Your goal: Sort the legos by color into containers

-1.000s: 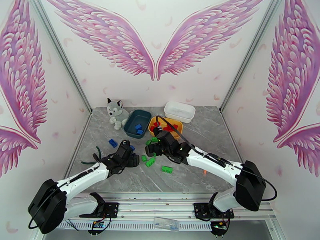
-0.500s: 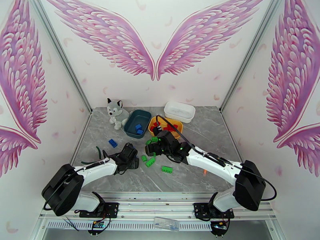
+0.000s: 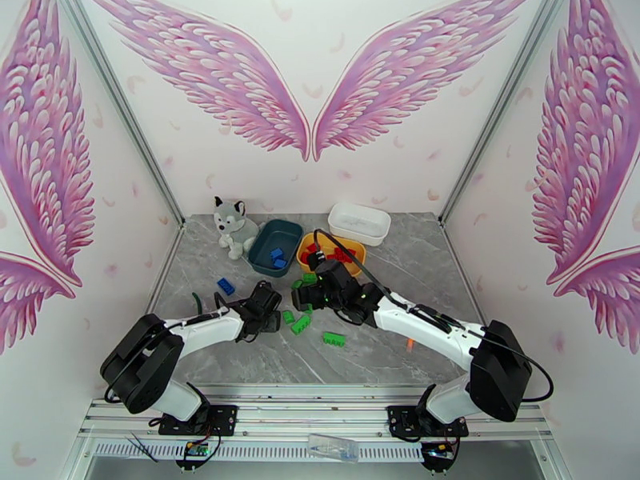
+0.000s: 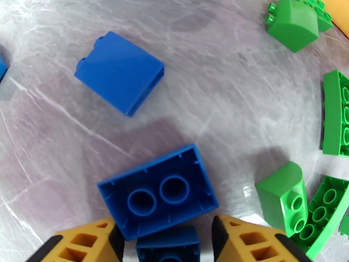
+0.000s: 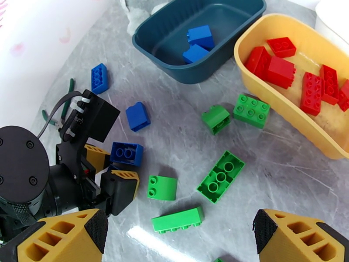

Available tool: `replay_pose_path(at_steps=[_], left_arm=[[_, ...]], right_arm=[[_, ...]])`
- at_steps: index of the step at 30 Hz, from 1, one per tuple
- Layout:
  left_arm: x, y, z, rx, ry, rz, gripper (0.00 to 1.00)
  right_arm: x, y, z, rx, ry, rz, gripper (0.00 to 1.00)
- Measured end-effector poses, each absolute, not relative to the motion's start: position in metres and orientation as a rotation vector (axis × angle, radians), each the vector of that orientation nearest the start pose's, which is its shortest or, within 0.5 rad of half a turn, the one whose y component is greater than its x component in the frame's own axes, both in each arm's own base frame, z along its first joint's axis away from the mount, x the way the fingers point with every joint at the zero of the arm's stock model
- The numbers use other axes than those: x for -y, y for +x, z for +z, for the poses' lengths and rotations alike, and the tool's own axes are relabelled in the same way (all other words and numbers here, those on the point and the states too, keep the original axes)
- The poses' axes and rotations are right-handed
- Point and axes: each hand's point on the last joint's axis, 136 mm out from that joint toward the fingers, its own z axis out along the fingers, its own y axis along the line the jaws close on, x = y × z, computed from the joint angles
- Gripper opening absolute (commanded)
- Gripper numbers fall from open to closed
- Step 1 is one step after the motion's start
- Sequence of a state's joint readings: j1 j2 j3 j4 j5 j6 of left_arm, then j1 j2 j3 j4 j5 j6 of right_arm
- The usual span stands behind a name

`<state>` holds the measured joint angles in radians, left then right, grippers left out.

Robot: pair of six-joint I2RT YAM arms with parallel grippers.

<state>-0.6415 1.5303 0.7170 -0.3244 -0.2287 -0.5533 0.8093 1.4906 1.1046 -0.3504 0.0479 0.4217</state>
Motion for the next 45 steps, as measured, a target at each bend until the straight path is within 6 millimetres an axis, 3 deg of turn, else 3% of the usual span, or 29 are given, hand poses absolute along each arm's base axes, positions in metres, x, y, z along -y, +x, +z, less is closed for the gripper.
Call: replay_pose_path(at_steps=[6,12,18,25,27,32,36,40,42,45], left_arm=[[0.162,0.28,0.021,-2.664,0.053,-0.077,0.37],[0.166,0.277,0.024,-2.667,0.066,-0.103,0.34],[0.167,0.284,0.063,-2.578,0.076,-0.157,0.35],[0.155,0.343,0.127,-2.415,0.0,-0.178,0.35],[0.15,0.364,0.136,-2.388,-0.037,-0.203,0.35],[0.131,0.413,0.126,-2.38,-0.131,-0.203,0.35],[0.139,0.444,0.12,-2.384,-0.116,-0.191,0.35],[0.152,0.479,0.127,-2.352,-0.107,-0.222,0.35],[0.156,0.494,0.133,-2.33,-0.107,-0.233,0.41],[0.159,0.508,0.134,-2.311,-0.106,-0.242,0.7]], right_arm=[[-0.305,0.304,0.175,-2.336,-0.429,0.56,0.94],[-0.304,0.305,0.175,-2.336,-0.424,0.558,0.93],[-0.302,0.306,0.173,-2.34,-0.42,0.554,0.93],[-0.301,0.305,0.17,-2.346,-0.421,0.551,0.92],[-0.301,0.305,0.17,-2.345,-0.421,0.551,0.92],[-0.301,0.305,0.167,-2.351,-0.422,0.547,0.91],[-0.302,0.307,0.156,-2.374,-0.427,0.531,0.91],[-0.302,0.307,0.151,-2.387,-0.428,0.522,0.9],[-0.302,0.308,0.151,-2.387,-0.426,0.522,0.9],[-0.302,0.308,0.151,-2.387,-0.425,0.522,0.9]])
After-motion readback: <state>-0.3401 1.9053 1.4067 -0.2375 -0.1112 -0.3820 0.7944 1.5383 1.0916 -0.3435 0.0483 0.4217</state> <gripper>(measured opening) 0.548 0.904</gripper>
